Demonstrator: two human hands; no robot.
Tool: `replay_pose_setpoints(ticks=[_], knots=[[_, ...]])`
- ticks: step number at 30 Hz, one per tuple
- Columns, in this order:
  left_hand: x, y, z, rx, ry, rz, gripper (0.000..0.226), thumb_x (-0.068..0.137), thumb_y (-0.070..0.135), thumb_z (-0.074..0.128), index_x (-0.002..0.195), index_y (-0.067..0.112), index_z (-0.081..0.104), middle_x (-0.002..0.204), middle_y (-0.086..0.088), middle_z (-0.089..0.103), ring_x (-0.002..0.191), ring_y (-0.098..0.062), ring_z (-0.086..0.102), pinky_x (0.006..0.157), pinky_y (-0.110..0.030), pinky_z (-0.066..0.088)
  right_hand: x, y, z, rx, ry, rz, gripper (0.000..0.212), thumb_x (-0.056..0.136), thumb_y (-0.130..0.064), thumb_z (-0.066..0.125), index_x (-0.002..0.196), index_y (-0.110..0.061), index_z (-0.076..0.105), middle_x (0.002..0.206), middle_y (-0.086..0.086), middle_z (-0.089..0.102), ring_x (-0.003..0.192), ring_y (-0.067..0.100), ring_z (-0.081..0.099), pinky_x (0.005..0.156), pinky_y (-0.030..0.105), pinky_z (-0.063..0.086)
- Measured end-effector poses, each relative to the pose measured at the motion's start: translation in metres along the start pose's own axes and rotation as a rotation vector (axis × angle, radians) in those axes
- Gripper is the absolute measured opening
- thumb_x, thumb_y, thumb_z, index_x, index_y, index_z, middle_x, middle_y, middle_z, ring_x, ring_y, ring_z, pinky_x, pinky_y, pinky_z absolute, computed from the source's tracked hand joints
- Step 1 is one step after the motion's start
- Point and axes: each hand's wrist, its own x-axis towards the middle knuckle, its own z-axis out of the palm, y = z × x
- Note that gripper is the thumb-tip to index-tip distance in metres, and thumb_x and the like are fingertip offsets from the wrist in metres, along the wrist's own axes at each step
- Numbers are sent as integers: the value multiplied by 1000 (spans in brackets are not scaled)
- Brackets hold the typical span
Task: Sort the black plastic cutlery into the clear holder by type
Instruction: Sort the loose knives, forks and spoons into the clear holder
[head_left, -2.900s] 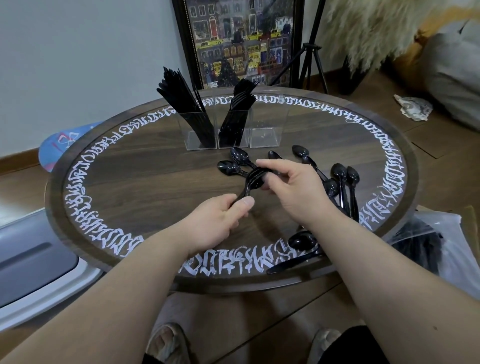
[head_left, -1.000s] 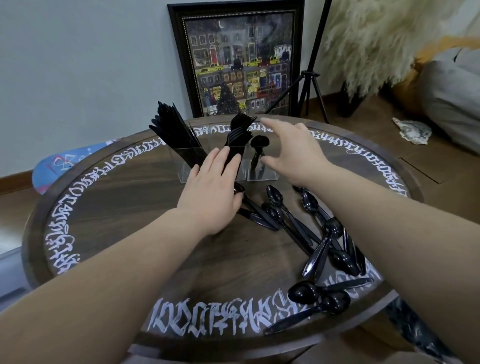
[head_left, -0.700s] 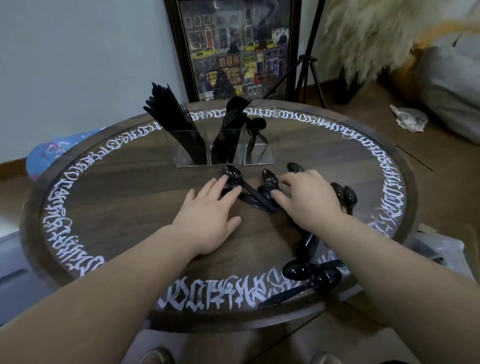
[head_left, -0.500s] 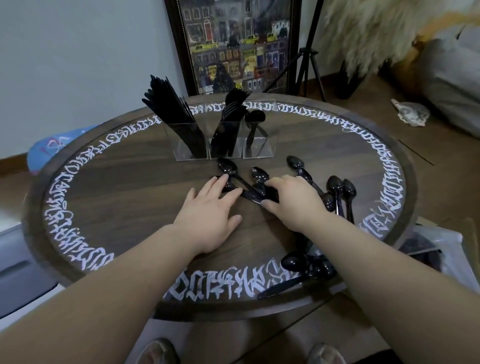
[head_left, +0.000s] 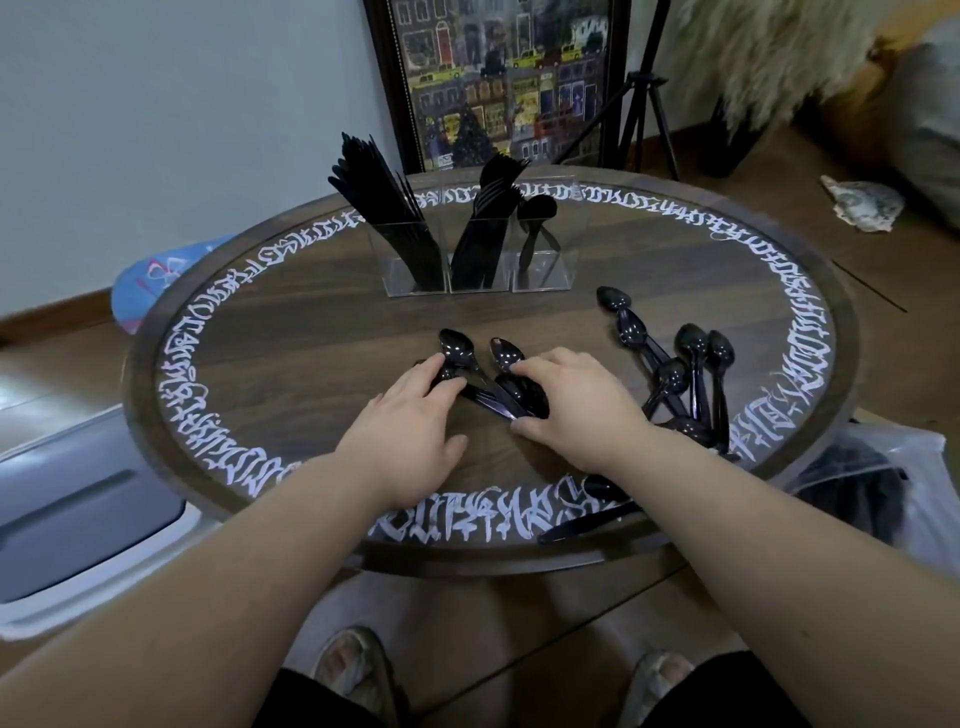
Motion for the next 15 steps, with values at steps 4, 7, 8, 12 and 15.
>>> replay_pose_setpoints(ticks=[4, 7, 8, 12, 15], knots=[[-6, 5, 9, -46, 9, -33, 64, 97, 37, 46, 152, 24, 16, 161, 2, -5, 147, -19, 9, 116, -40, 23, -7, -9, 5, -29, 116, -21, 47, 87, -51, 58, 129, -29, 56, 125, -5, 46, 119, 18, 34, 96, 33, 40], [-4, 6, 9, -81, 24, -35, 61, 97, 33, 46, 151, 24, 19, 161, 5, -2, 143, -22, 24, 111, -41, 31, -2, -15, 8, -95, 100, -2, 39, 91, -44, 55, 124, -25, 61, 119, -1, 48, 115, 22, 37, 92, 32, 40], [-3, 5, 8, -90, 30, -39, 60, 97, 33, 46, 151, 24, 21, 161, 7, -1, 142, -21, 27, 110, -42, 32, 0, -15, 8, -130, 105, 8, 36, 91, -44, 54, 119, -23, 64, 116, 1, 49, 114, 23, 38, 90, 33, 41], [-4, -4, 5, -95, 35, -35, 59, 97, 32, 47, 150, 25, 23, 160, 13, 0, 142, -16, 27, 110, -36, 33, 2, -13, 8, -172, 83, 88, 33, 90, -46, 54, 101, -18, 69, 96, -1, 43, 108, 23, 41, 77, 32, 44], [-1, -7, 4, -123, 66, -13, 56, 97, 32, 47, 149, 26, 27, 160, 13, 4, 142, -13, 25, 108, -30, 30, 3, -12, 7, -161, 102, 112, 32, 91, -41, 51, 98, -15, 69, 91, 0, 42, 104, 24, 43, 73, 30, 40]])
